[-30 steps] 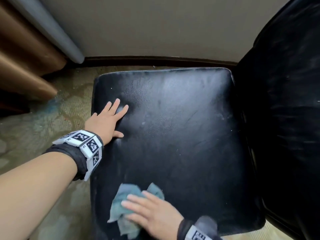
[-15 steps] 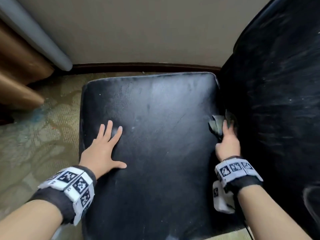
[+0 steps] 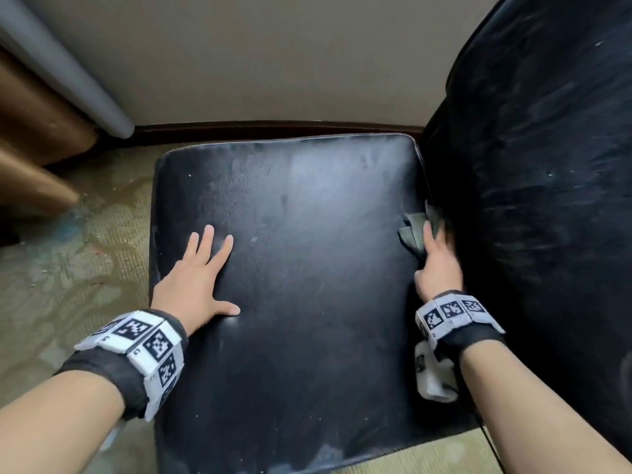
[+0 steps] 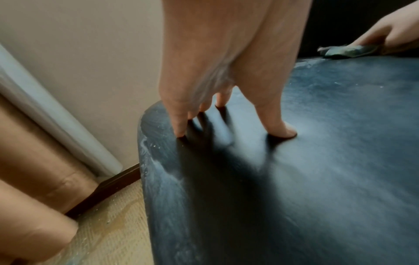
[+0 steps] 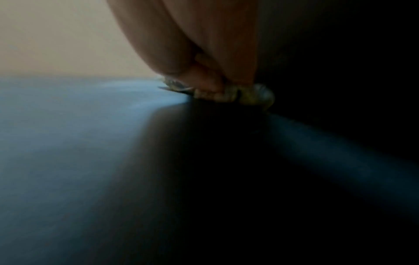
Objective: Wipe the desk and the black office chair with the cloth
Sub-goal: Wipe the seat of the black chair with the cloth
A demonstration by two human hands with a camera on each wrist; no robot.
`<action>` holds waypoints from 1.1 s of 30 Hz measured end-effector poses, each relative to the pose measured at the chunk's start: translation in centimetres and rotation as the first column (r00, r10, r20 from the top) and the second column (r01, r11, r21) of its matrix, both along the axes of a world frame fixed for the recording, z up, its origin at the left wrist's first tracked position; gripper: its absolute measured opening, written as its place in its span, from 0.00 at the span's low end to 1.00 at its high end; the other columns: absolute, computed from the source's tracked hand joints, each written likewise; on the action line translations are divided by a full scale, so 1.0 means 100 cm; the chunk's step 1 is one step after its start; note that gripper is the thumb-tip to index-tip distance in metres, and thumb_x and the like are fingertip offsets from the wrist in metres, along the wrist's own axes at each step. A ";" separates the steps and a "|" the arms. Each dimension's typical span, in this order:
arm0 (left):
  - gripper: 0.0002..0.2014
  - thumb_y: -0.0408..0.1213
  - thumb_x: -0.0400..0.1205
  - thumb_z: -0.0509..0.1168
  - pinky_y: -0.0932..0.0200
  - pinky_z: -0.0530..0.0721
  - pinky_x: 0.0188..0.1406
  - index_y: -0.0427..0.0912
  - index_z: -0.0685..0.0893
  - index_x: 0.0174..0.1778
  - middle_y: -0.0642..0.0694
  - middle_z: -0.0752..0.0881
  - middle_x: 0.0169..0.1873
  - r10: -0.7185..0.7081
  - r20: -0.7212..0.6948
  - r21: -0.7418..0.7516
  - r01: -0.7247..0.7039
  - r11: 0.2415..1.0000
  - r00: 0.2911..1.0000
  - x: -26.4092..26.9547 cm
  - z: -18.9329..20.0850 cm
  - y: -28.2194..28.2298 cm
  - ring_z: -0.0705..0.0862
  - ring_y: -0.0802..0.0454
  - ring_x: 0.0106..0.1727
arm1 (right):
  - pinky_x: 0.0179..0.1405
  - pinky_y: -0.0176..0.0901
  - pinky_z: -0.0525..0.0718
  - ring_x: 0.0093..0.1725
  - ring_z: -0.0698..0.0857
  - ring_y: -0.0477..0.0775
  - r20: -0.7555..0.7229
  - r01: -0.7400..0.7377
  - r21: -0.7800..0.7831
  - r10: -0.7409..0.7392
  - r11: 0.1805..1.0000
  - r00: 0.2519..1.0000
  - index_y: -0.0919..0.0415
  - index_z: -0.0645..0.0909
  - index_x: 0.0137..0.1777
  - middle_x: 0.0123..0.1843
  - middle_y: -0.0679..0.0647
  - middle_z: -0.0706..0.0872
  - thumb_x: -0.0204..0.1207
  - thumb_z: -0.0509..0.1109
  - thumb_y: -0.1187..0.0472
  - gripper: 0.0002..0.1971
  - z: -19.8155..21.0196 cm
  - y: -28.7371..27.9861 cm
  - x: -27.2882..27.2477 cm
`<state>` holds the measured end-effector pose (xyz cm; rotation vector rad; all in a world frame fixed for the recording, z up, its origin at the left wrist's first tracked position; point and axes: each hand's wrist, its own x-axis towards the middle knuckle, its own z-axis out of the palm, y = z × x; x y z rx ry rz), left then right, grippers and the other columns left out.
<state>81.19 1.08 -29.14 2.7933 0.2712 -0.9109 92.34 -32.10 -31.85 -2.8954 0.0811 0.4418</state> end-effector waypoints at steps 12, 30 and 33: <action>0.39 0.57 0.82 0.58 0.61 0.78 0.64 0.58 0.40 0.83 0.55 0.33 0.82 -0.050 0.056 0.007 0.050 0.999 0.997 -0.024 0.000 -0.007 0.37 0.57 0.83 | 0.78 0.64 0.59 0.83 0.53 0.63 0.097 -0.340 0.001 0.338 0.941 0.936 0.60 0.57 0.81 0.84 0.60 0.53 0.69 0.58 0.76 0.38 -0.014 0.036 0.010; 0.40 0.56 0.83 0.58 0.56 0.68 0.74 0.56 0.39 0.83 0.52 0.33 0.82 -0.066 0.035 -0.040 0.067 0.997 0.997 -0.021 -0.005 0.000 0.37 0.54 0.84 | 0.80 0.62 0.49 0.81 0.32 0.55 -0.252 -0.251 0.029 0.251 0.967 0.935 0.56 0.37 0.82 0.82 0.53 0.29 0.67 0.67 0.76 0.51 0.017 0.019 -0.070; 0.44 0.56 0.81 0.62 0.55 0.67 0.75 0.55 0.37 0.83 0.51 0.31 0.82 -0.120 0.002 -0.048 0.120 0.992 0.993 -0.018 -0.003 0.003 0.36 0.52 0.84 | 0.79 0.67 0.55 0.80 0.31 0.51 -0.157 -0.305 0.062 0.311 0.950 0.937 0.56 0.41 0.82 0.81 0.51 0.31 0.52 0.73 0.80 0.61 0.010 0.010 -0.161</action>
